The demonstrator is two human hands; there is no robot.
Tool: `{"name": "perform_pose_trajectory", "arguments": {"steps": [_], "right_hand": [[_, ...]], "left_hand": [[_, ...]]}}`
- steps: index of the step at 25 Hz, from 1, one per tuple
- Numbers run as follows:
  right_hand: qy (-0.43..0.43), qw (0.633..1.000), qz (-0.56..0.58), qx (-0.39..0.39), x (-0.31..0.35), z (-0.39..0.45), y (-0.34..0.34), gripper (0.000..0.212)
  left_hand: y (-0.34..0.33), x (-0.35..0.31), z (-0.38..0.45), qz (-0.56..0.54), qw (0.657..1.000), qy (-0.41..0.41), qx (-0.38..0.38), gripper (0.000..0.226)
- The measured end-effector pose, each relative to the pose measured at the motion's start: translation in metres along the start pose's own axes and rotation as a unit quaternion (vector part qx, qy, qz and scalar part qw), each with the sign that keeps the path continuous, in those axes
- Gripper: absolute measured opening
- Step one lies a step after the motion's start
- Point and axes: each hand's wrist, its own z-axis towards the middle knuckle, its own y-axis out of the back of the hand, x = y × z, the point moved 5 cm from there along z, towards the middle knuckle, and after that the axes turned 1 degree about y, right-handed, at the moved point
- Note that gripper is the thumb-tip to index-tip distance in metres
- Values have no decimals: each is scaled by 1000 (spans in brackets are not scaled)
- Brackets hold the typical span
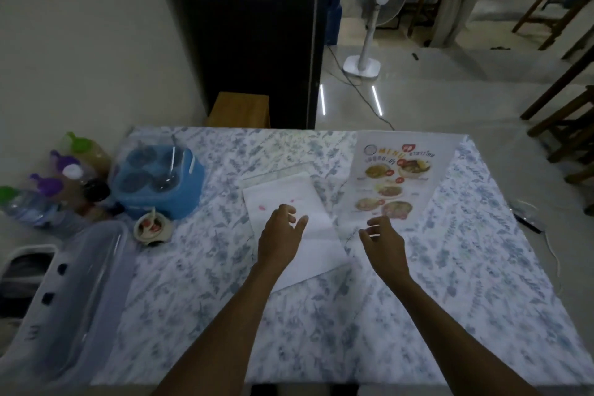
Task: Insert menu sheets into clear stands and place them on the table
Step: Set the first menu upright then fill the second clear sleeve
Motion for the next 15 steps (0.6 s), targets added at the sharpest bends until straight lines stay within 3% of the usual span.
{"name": "perform_pose_trajectory", "arguments": {"steps": [4,9,11,15], "right_hand": [[-1,999,-12,44,11,-27,-56,21],[-22,996,-53,62,-2,-41,-78,23],[-28,991,-112,63,-10,-37,-77,35],[-68,974,-161,143,-16,-38,-93,59]], "left_hand": [[18,57,-16,-2,1000,24,0,34],[18,114,-30,52,995,77,38,33],[17,124,-31,54,994,88,42,32],[11,120,-38,24,994,104,34,30]]}}
